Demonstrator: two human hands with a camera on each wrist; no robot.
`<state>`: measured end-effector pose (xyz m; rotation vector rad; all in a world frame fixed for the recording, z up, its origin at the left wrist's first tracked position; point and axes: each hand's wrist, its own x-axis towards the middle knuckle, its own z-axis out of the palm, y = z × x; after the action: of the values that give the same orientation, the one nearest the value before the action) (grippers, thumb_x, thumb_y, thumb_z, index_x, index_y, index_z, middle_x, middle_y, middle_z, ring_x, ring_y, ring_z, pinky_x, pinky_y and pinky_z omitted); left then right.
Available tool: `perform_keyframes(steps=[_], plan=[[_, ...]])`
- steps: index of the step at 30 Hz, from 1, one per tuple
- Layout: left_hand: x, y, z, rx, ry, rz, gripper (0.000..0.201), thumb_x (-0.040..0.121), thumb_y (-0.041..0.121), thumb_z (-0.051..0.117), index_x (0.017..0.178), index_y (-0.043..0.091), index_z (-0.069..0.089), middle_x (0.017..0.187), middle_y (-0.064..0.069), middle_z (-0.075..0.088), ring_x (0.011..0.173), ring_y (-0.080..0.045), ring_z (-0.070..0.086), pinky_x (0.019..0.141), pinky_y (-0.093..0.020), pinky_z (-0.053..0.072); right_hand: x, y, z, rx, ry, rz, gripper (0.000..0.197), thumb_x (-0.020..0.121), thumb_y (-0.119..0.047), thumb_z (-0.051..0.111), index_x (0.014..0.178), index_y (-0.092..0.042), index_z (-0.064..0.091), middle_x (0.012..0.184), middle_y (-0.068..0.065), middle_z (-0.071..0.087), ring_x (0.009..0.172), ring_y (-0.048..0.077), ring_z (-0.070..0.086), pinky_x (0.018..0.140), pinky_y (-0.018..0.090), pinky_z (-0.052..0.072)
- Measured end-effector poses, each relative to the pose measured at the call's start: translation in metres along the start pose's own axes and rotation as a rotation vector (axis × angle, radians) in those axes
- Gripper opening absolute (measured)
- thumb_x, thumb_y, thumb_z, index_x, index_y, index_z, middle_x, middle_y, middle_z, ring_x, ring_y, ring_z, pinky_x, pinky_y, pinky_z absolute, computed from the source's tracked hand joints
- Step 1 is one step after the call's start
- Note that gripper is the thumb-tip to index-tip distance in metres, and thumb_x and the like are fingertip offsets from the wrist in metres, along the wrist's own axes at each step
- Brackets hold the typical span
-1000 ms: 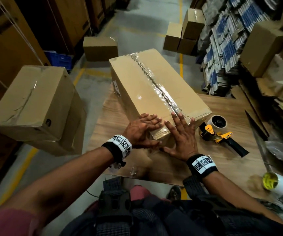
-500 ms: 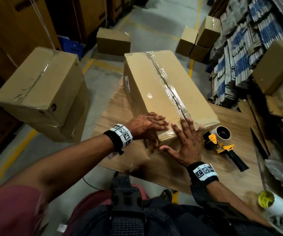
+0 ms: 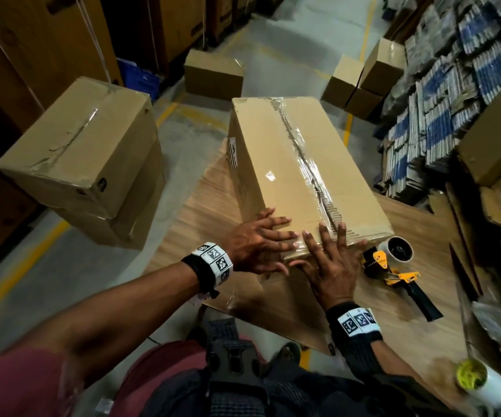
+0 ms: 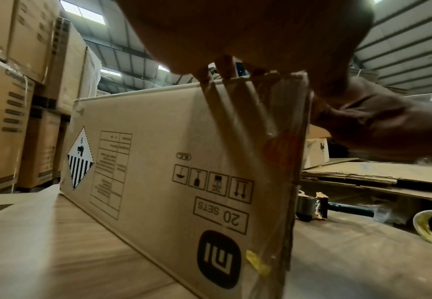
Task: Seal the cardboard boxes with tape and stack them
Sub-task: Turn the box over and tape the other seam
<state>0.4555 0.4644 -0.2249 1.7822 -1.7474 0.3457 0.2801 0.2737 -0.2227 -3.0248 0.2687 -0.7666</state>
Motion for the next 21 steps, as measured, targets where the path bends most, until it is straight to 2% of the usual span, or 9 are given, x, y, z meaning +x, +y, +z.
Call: perform_keyframes(steps=[2,4,8,11,14,16,18,19,21], plan=[[-0.008,0.005,0.001,0.022,0.049,-0.011,0.044,0.094,0.043,0.078,0.132,0.022,0.073,0.142,0.001,0.066,0.143,-0.029,0.052,0.119,-0.062,0.034,0.001,-0.008,-0.002,-0.002,-0.009,-0.014,0.058,0.104,-0.064,0.033,0.151,-0.033,0.047,0.16,0.007,0.043,0.153,0.04,0.027,0.119,0.072,0.002],[-0.016,0.006,-0.001,-0.009,0.053,-0.026,0.04,0.098,0.034,0.076,0.135,0.021,0.071,0.143,0.003,0.064,0.145,-0.026,0.049,0.12,-0.064,0.031,0.004,-0.016,-0.002,0.015,-0.029,-0.015,0.057,0.106,-0.061,0.031,0.152,-0.031,0.046,0.161,0.008,0.042,0.153,0.039,0.027,0.122,0.069,0.004],[-0.023,0.005,-0.014,-0.03,0.007,-0.066,0.041,0.095,0.026,0.079,0.135,0.021,0.07,0.144,0.006,0.064,0.146,-0.023,0.048,0.119,-0.065,0.031,0.005,-0.017,-0.007,0.105,-0.064,-0.104,0.056,0.106,-0.057,0.039,0.149,-0.025,0.054,0.159,0.006,0.045,0.153,0.035,0.03,0.117,0.07,0.023],[-0.02,0.013,-0.02,-0.046,-0.013,-0.189,0.034,0.086,0.022,0.083,0.12,0.024,0.078,0.137,0.006,0.068,0.142,-0.018,0.053,0.12,-0.062,0.031,0.013,-0.002,-0.021,0.182,-0.037,-0.184,0.049,0.101,-0.059,0.049,0.135,-0.028,0.068,0.15,-0.001,0.056,0.15,0.037,0.036,0.116,0.07,0.027],[-0.012,0.033,-0.019,-0.061,0.072,-0.31,0.02,0.084,0.022,0.08,0.104,0.024,0.082,0.125,0.004,0.075,0.133,-0.016,0.061,0.116,-0.058,0.038,0.027,0.016,-0.022,0.199,-0.043,-0.235,0.042,0.098,-0.056,0.057,0.129,-0.031,0.071,0.147,-0.004,0.058,0.151,0.036,0.035,0.115,0.07,0.027],[-0.002,0.05,-0.012,0.024,0.138,-0.325,0.022,0.093,0.03,0.076,0.112,0.02,0.08,0.128,0.001,0.074,0.132,-0.019,0.062,0.116,-0.055,0.04,0.027,0.027,-0.013,0.201,-0.07,-0.272,0.04,0.098,-0.043,0.064,0.137,-0.032,0.066,0.151,-0.004,0.055,0.152,0.035,0.033,0.114,0.07,0.028],[0.005,0.061,0.001,0.129,0.141,-0.321,0.032,0.1,0.034,0.068,0.125,0.016,0.076,0.135,-0.002,0.07,0.135,-0.023,0.06,0.116,-0.054,0.039,0.022,0.031,-0.003,0.25,-0.055,-0.305,0.043,0.097,-0.028,0.067,0.14,-0.027,0.065,0.152,-0.002,0.054,0.15,0.033,0.038,0.114,0.07,0.029],[0.007,0.064,0.008,0.156,0.134,-0.32,0.033,0.1,0.032,0.066,0.129,0.016,0.074,0.138,-0.002,0.068,0.137,-0.025,0.058,0.116,-0.056,0.038,0.021,0.03,0.001,0.287,-0.029,-0.311,0.04,0.098,-0.025,0.065,0.137,-0.024,0.067,0.151,0.0,0.056,0.148,0.032,0.041,0.114,0.069,0.03],[0.003,0.066,0.018,0.166,0.124,-0.32,0.037,0.096,0.024,0.073,0.132,0.016,0.072,0.142,-0.001,0.065,0.141,-0.025,0.054,0.118,-0.059,0.034,0.021,0.028,0.002,0.384,0.025,-0.311,0.035,0.097,-0.022,0.061,0.131,-0.018,0.071,0.145,0.003,0.061,0.142,0.031,0.049,0.113,0.066,0.035]])
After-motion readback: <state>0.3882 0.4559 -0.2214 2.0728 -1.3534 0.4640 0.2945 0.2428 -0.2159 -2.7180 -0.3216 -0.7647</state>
